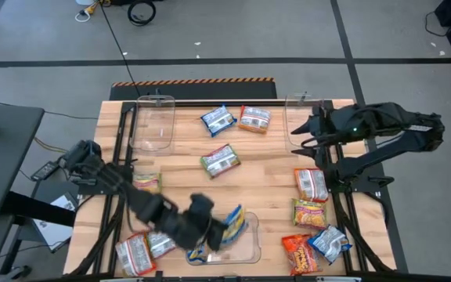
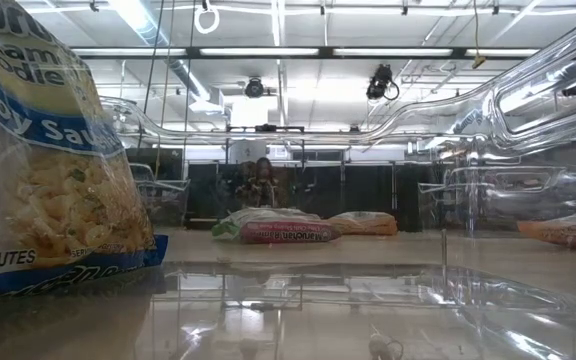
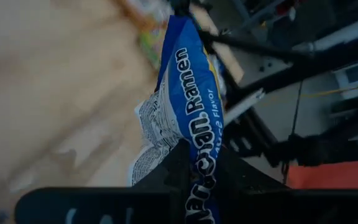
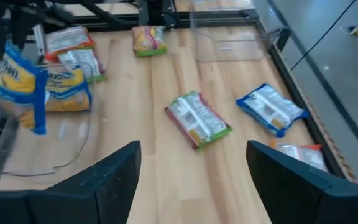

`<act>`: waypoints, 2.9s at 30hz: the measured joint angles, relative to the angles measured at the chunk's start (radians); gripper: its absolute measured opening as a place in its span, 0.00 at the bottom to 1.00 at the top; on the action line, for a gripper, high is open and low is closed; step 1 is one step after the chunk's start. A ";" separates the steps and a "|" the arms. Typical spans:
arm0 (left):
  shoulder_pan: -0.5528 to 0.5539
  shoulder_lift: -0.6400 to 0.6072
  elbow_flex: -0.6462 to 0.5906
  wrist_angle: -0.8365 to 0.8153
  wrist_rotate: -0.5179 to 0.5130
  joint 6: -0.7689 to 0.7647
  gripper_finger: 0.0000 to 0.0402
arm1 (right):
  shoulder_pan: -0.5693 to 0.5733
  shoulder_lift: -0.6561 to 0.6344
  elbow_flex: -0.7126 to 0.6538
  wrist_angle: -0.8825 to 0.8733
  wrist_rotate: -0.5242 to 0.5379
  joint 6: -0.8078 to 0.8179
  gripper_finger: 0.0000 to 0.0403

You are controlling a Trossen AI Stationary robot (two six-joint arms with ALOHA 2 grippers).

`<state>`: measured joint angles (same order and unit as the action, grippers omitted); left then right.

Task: Sort Maruchan noodles
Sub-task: Put the blue noodle pack into the bottom transparent bin

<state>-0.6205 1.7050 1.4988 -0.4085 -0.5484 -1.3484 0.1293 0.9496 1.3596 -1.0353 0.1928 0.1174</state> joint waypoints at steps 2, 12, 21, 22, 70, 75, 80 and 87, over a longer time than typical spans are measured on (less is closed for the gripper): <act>-0.040 0.028 0.001 0.027 -0.026 -0.063 0.11 | 0.015 0.010 -0.001 0.000 -0.001 0.026 0.73; -0.151 0.149 0.136 -0.020 -0.134 -0.184 0.04 | 0.108 0.075 -0.002 -0.002 -0.003 0.160 0.73; -0.185 0.344 0.546 -0.382 -0.159 -0.287 0.03 | 0.203 0.116 -0.002 -0.014 0.048 0.231 0.73; -0.191 0.369 0.583 -0.409 -0.179 -0.308 0.03 | 0.212 0.117 -0.002 -0.014 0.055 0.238 0.73; -0.086 0.621 0.667 -1.019 0.220 -0.735 0.26 | 0.447 0.126 -0.002 -0.028 0.102 0.544 0.73; -0.082 0.621 0.671 -1.023 0.240 -0.723 0.30 | 0.465 0.126 -0.003 -0.028 0.102 0.546 0.73; -0.082 0.604 0.694 -1.032 0.255 -0.695 0.33 | 0.472 0.126 -0.003 -0.028 0.102 0.543 0.73; -0.048 0.504 0.746 -1.095 0.155 -0.555 0.35 | 0.471 0.123 -0.003 -0.027 0.102 0.491 0.73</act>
<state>-0.6689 2.2092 2.2449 -1.5035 -0.3937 -1.9034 0.6006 1.0725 1.3567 -1.0627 0.2948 0.6089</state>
